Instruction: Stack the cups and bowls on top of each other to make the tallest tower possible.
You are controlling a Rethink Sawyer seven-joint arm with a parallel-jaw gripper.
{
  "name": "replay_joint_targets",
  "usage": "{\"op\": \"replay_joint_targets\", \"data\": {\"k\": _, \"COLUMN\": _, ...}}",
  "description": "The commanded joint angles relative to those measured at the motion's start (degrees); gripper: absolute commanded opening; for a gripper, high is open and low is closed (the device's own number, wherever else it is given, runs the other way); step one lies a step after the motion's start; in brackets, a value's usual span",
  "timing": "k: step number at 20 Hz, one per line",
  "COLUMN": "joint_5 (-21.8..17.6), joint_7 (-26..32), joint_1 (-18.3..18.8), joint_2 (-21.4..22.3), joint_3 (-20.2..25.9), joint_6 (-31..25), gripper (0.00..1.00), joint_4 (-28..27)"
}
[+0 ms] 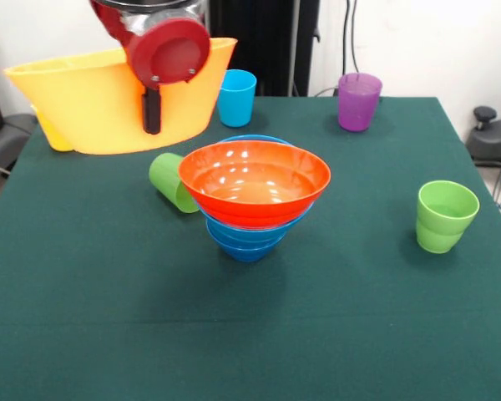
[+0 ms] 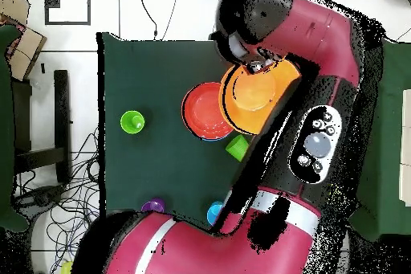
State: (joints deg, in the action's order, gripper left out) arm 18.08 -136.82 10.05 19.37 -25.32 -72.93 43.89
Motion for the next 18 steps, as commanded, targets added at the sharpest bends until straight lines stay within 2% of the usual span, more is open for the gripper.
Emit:
{"op": "replay_joint_targets", "data": {"k": 1, "joint_5": -3.03, "joint_7": 13.45, "joint_1": 1.73, "joint_2": 1.03, "joint_3": 8.95, "joint_6": -6.09, "gripper": 0.00, "joint_4": -0.24}}
{"op": "replay_joint_targets", "data": {"k": 18, "joint_5": -4.18, "joint_7": 11.53, "joint_1": 2.17, "joint_2": 0.33, "joint_3": 10.54, "joint_6": -5.79, "gripper": 0.00, "joint_4": -1.63}}
